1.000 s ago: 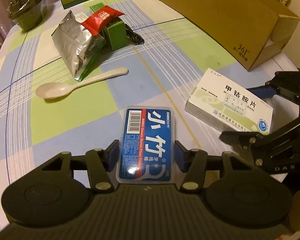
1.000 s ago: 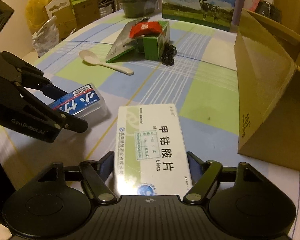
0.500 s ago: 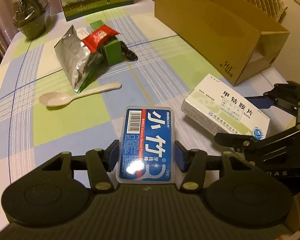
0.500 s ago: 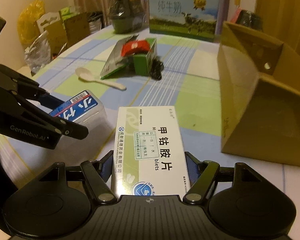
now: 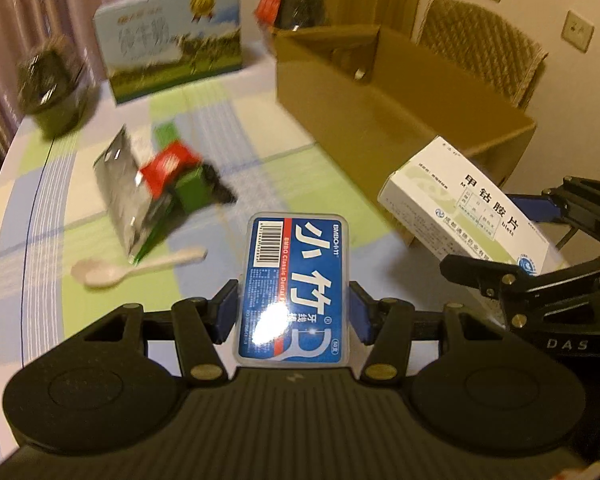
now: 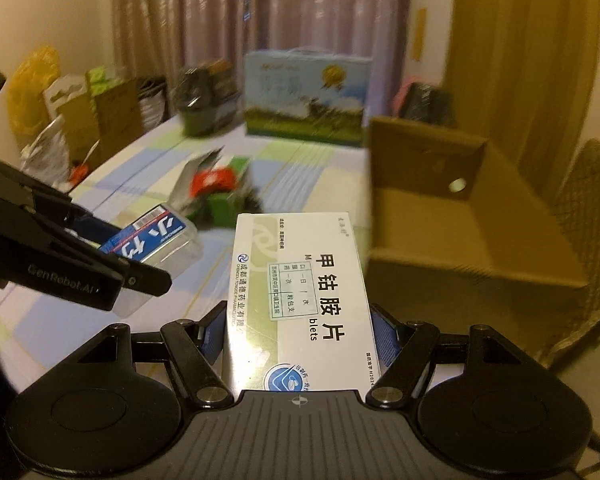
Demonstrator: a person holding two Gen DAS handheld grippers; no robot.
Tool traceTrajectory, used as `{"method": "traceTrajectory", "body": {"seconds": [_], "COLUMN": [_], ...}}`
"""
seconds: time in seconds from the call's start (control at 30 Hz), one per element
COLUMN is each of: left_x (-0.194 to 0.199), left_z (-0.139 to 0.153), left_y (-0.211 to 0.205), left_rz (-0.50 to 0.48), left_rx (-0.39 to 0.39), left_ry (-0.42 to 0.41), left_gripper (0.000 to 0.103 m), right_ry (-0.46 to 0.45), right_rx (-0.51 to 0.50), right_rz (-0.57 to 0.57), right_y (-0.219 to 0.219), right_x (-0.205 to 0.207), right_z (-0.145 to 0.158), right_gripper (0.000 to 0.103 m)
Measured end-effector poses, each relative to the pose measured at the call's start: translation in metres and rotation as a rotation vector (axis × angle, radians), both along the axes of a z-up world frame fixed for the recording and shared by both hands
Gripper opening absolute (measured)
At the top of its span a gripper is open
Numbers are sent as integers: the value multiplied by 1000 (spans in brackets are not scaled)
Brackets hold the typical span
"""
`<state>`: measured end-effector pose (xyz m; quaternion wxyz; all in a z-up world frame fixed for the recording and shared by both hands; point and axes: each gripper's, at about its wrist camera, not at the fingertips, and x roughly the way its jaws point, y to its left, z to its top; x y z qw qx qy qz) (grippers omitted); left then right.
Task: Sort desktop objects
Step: 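Carry both boxes over the cardboard box with both tools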
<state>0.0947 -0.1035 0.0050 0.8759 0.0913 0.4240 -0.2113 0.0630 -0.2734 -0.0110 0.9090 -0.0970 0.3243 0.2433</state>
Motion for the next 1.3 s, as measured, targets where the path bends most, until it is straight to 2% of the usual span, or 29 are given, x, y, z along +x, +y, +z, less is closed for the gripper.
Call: {"method": "traceTrajectory", "body": {"seconds": [0.27, 0.53, 0.73, 0.87, 1.3], "left_x": [20, 56, 83, 94, 110], "left_z": [35, 55, 50, 41, 22], "left_y": [-55, -118, -145, -156, -175], "left_rz": [-50, -90, -92, -104, -116], "left_rx": [-44, -97, -119, -106, -80], "left_ry": [-53, -74, -49, -34, -16], "left_gripper": [51, 51, 51, 51, 51], "right_ry": [-52, -80, -57, -40, -9], "right_rx": [33, 47, 53, 61, 82], "right_rz": [-130, -204, -228, -242, -261], "right_y": [-50, -90, -106, -116, -127], "right_x": [39, 87, 120, 132, 150], "right_z": [39, 51, 46, 41, 25], "right_gripper": [68, 69, 69, 69, 69]}}
